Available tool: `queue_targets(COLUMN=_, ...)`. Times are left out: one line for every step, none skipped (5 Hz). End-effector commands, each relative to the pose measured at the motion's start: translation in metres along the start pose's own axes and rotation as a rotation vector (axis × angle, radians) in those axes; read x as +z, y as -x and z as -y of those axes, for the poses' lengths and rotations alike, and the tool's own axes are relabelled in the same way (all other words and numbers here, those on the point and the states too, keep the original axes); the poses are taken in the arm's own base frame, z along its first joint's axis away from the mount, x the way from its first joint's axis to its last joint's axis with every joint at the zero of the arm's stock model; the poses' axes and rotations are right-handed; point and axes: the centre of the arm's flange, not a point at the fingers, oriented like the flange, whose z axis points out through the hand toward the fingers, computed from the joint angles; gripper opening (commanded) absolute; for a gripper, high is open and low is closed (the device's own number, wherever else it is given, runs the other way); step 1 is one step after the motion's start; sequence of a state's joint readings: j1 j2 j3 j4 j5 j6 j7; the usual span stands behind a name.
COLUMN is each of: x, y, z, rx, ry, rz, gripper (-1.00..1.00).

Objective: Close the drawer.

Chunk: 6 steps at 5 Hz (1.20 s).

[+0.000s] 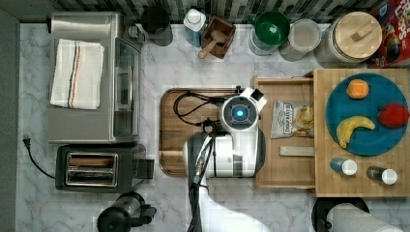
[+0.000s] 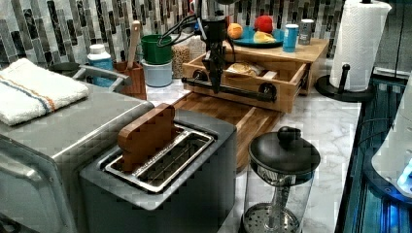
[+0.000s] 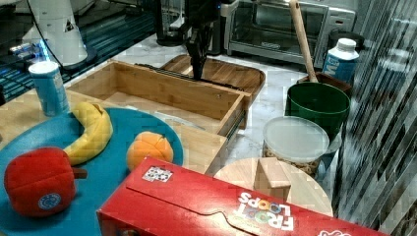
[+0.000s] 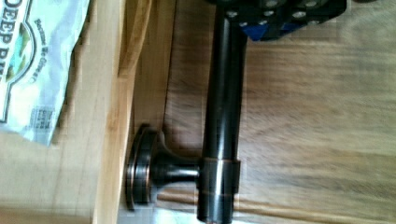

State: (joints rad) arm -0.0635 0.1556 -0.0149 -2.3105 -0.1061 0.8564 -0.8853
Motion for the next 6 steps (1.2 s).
queue_targets(x=-0.016, y=0.036, z=-0.141, rx=0.078, ry=0.066, rz=-0.099, gripper=-1.0)
queue_targets(x=-0.023, y=0.048, z=-0.176, rx=0.071, ry=0.077, rz=-0.077, gripper=-1.0)
queue_targets(x=-0.019, y=0.057, z=-0.222, rx=0.03, ry=0.08, rz=-0.07, gripper=-1.0)
queue_targets(x=-0.012, y=0.068, z=-0.266, rx=0.007, ry=0.057, rz=-0.084, gripper=-1.0)
queue_targets(x=-0.006, y=0.074, z=-0.297, rx=-0.012, ry=0.056, rz=-0.099, gripper=-1.0)
queue_targets(x=-0.009, y=0.077, z=-0.321, rx=0.031, ry=0.088, rz=-0.074, gripper=-1.0)
